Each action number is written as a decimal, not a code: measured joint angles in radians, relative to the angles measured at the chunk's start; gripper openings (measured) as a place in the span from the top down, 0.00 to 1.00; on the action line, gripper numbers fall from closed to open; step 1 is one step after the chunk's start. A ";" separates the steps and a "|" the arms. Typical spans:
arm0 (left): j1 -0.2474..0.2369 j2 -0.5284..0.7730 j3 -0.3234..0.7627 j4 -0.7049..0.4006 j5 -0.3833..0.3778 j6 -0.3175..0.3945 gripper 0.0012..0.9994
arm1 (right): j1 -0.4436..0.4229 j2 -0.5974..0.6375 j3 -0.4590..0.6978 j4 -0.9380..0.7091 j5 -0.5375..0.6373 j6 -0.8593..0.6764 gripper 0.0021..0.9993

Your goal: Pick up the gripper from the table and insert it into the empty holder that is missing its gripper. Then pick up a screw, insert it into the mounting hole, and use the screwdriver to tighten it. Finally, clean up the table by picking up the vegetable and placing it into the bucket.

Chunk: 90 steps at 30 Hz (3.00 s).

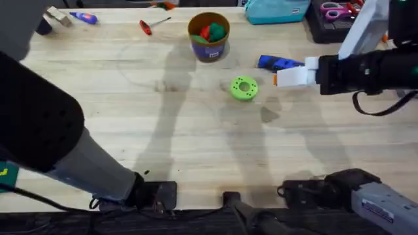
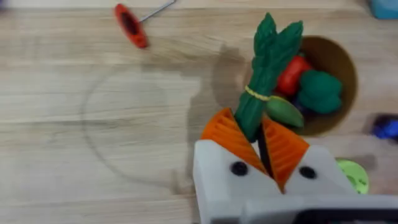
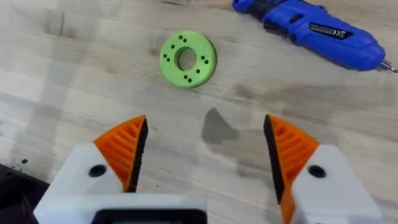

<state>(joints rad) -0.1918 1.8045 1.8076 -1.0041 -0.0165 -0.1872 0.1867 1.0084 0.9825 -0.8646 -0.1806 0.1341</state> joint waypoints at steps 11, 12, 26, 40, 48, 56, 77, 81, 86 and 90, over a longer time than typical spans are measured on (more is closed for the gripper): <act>-0.129 0.065 0.000 0.057 0.068 0.016 0.97 | 0.000 0.000 0.000 0.000 0.000 0.000 0.01; -0.130 0.073 0.000 0.061 0.070 0.016 0.97 | 0.000 0.000 0.000 0.000 0.000 0.000 0.01; -0.125 0.202 0.000 0.100 0.074 0.019 0.97 | 0.000 0.000 0.000 0.000 0.000 0.000 0.01; -0.125 0.210 0.000 0.103 0.076 0.023 0.02 | 0.000 0.000 0.000 0.000 0.000 0.000 0.01; -0.124 0.210 0.014 0.041 0.077 0.022 0.01 | 0.000 0.000 0.000 0.000 0.000 0.000 0.01; -0.124 0.106 0.056 -0.188 0.038 0.023 0.01 | 0.000 0.000 0.000 0.000 0.000 0.000 0.01; -0.124 -0.465 -0.527 -0.218 -0.002 -0.057 0.01 | 0.000 0.000 0.000 -0.001 0.000 0.000 0.01; -0.124 -0.465 -0.527 -0.218 -0.002 -0.057 0.01 | 0.000 0.000 0.000 -0.001 0.000 0.000 0.01; -0.124 -0.465 -0.527 -0.218 -0.002 -0.057 0.01 | 0.000 0.000 0.000 -0.001 0.000 0.000 0.01; -0.124 -0.465 -0.527 -0.218 -0.002 -0.057 0.01 | 0.000 0.000 0.000 -0.001 0.000 0.000 0.01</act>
<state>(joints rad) -0.3157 1.3399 1.2808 -1.2224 -0.0181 -0.2443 0.1867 1.0084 0.9825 -0.8658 -0.1806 0.1345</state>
